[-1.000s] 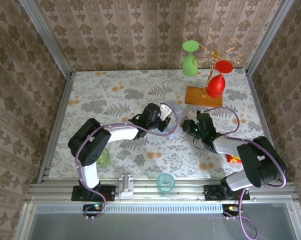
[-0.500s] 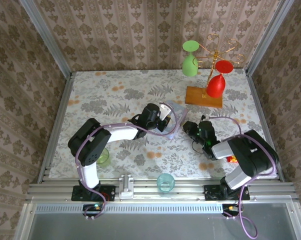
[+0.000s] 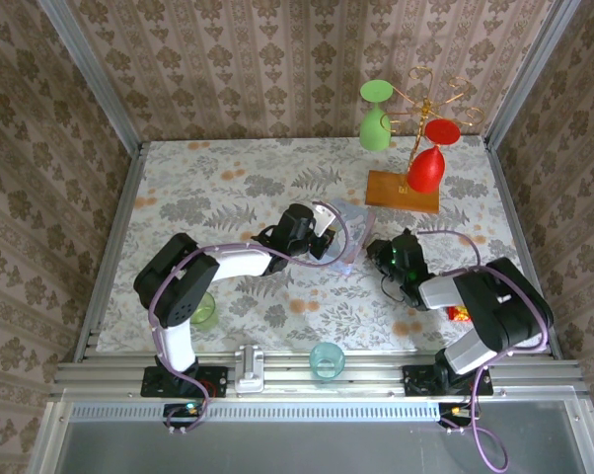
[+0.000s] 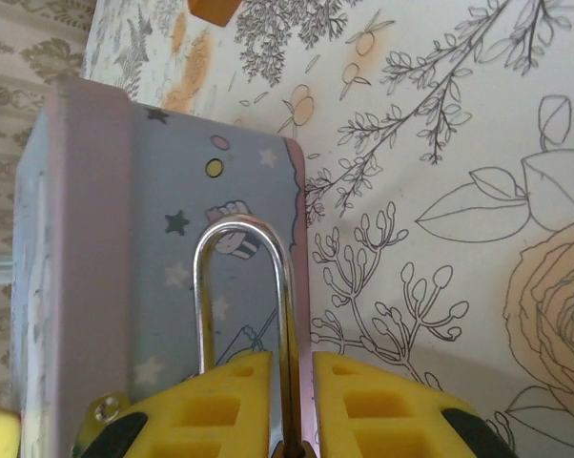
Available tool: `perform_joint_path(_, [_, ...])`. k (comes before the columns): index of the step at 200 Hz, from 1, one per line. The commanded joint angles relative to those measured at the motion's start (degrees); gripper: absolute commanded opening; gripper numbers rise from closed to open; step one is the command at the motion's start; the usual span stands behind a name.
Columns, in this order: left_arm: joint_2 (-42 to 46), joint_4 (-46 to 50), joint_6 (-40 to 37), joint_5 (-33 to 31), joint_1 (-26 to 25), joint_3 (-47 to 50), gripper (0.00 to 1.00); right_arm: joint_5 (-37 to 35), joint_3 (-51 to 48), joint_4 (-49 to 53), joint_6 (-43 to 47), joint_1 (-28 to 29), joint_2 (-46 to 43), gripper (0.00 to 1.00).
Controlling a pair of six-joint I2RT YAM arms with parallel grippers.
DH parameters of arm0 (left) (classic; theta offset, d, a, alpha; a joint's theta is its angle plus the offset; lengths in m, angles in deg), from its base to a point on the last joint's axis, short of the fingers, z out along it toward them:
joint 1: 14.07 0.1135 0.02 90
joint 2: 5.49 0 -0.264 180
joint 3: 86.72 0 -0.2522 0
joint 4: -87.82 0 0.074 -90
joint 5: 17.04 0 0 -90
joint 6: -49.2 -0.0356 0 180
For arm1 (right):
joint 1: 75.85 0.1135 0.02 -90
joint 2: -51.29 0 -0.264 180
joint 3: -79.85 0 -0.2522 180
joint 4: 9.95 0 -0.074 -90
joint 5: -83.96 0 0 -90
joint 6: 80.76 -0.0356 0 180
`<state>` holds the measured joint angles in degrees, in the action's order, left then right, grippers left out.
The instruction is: Unlock the padlock with the key
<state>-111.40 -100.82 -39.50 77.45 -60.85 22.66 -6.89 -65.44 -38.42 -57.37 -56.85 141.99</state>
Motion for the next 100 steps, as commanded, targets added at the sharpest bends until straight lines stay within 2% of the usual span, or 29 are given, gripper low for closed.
perform_joint_path(1, [-4.5, 16.0, 0.7, -5.0, 2.0, 4.6, 0.05, -6.9, -1.6, -0.9, -3.8, -1.5, 2.7, 0.00])
perform_joint_path(38, [-5.3, 17.1, 0.6, -5.2, 2.1, 3.9, 0.05, -9.9, -2.6, -3.4, -9.0, -2.8, 4.4, 0.00])
perform_joint_path(81, [-6.0, 18.2, 0.1, -5.7, 2.2, 3.4, 0.03, -12.7, -4.8, -17.9, -14.7, -1.5, 9.7, 0.00])
perform_joint_path(100, [-5.6, 17.8, 0.1, -5.8, 2.3, 3.9, 0.02, -16.2, -3.2, -11.0, -14.1, -0.3, 6.8, 0.00])
